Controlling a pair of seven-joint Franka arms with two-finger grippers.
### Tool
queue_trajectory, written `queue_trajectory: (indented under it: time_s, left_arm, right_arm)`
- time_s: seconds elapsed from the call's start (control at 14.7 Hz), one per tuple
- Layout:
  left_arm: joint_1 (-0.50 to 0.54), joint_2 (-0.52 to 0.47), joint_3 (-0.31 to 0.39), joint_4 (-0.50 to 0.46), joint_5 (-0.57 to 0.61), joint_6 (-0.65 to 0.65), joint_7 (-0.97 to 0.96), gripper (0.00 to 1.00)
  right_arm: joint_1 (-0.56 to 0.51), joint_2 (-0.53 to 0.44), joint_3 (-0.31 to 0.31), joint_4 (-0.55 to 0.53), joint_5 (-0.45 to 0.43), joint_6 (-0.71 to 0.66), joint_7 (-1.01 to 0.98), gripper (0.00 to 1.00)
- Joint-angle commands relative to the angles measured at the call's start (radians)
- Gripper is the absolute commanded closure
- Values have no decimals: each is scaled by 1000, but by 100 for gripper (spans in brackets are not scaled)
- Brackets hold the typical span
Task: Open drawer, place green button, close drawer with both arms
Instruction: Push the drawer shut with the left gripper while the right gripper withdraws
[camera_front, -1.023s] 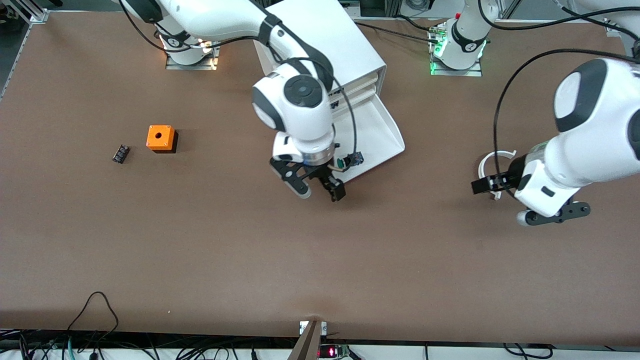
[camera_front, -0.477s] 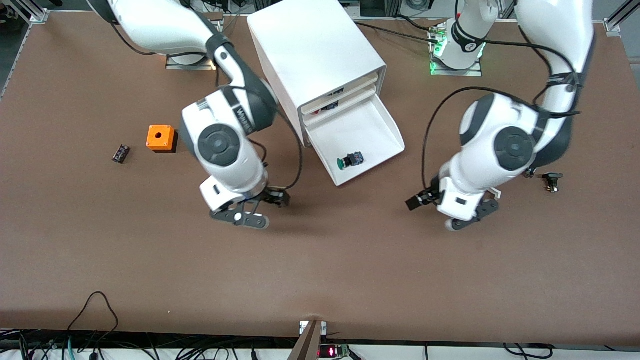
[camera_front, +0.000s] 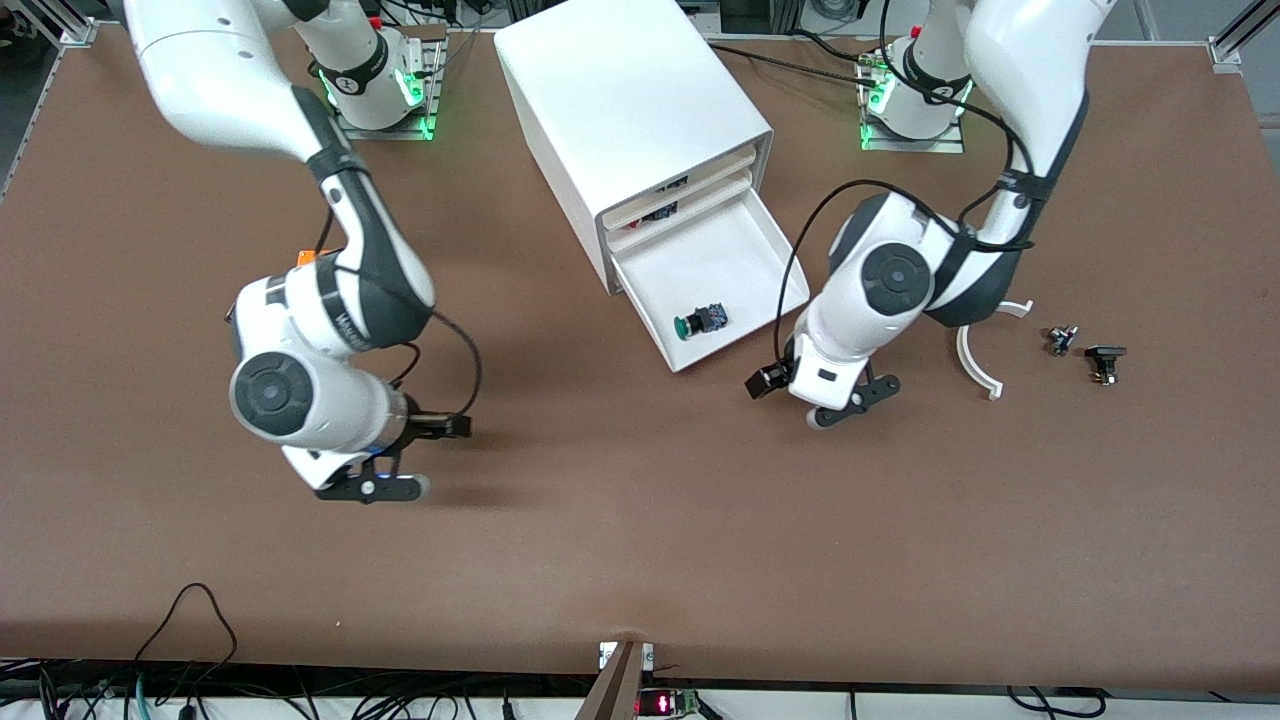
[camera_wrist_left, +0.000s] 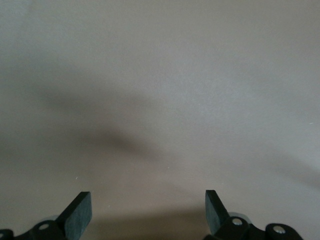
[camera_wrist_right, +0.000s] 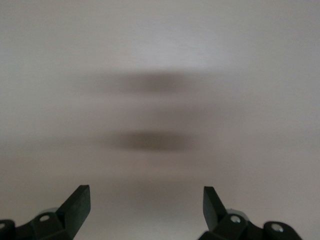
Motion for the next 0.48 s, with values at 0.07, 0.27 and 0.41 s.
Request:
queue_trajectory:
  time_s: [0.07, 0.27, 0.41]
  left_arm:
    - [-40, 14, 4, -57, 54, 81, -103, 0]
    - [-57, 33, 4, -97, 56, 149, -130, 0]
    - [-56, 36, 1, -110, 56, 158, -131, 0]
  right_arm:
    - [-84, -28, 15, -61, 7, 21, -52, 0]
    - [-136, -83, 3, -115, 2, 21, -84, 0]
    - [-162, -143, -14, -167, 2, 21, -123, 0]
